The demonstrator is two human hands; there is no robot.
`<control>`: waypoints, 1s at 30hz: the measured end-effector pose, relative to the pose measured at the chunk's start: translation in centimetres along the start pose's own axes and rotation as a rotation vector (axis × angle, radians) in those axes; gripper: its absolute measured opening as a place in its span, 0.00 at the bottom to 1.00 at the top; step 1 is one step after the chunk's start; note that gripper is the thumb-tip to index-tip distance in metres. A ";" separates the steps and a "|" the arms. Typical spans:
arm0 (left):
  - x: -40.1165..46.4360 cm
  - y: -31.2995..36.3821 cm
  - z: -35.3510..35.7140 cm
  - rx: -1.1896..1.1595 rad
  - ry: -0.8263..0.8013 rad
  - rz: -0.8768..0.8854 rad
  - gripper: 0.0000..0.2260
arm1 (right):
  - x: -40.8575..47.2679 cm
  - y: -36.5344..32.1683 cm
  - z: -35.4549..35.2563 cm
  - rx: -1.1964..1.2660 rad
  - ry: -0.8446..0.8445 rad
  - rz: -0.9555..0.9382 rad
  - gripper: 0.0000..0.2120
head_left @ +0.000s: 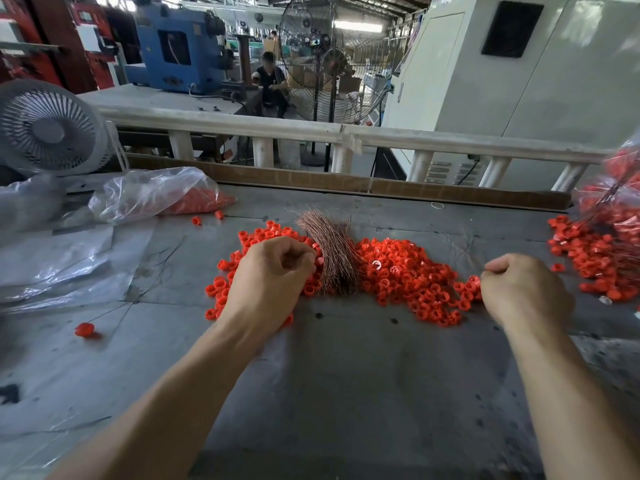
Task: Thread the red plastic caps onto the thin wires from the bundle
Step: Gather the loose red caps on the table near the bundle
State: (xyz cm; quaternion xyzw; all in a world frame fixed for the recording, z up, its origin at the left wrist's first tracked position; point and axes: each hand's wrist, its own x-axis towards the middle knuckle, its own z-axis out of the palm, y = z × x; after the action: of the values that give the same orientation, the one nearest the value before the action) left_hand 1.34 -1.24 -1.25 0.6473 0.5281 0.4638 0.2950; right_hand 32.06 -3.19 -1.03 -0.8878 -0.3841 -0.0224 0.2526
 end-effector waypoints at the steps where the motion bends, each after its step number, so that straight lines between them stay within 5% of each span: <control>1: 0.0 0.0 0.0 0.015 0.006 0.004 0.06 | -0.1 0.0 -0.1 -0.009 -0.013 0.005 0.11; 9: 0.4 -0.8 0.2 0.254 0.015 0.068 0.05 | -2.9 -2.9 -0.2 0.271 0.108 -0.287 0.05; 18: 0.2 -0.9 0.6 0.432 -0.025 0.190 0.04 | -7.3 -6.0 2.2 0.352 -0.213 -0.675 0.05; 23: 0.0 -0.9 0.8 0.529 -0.061 0.233 0.07 | -8.1 -6.7 2.6 0.227 -0.212 -0.743 0.16; 30: 0.3 -1.3 0.6 0.617 -0.009 0.202 0.04 | -8.5 -7.2 2.9 0.214 -0.183 -0.760 0.08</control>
State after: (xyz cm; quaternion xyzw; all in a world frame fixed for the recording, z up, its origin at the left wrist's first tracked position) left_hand 1.35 -0.57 -2.52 0.7574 0.5755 0.3060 0.0398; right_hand 20.68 -3.35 -2.48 -0.6494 -0.7061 0.0048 0.2822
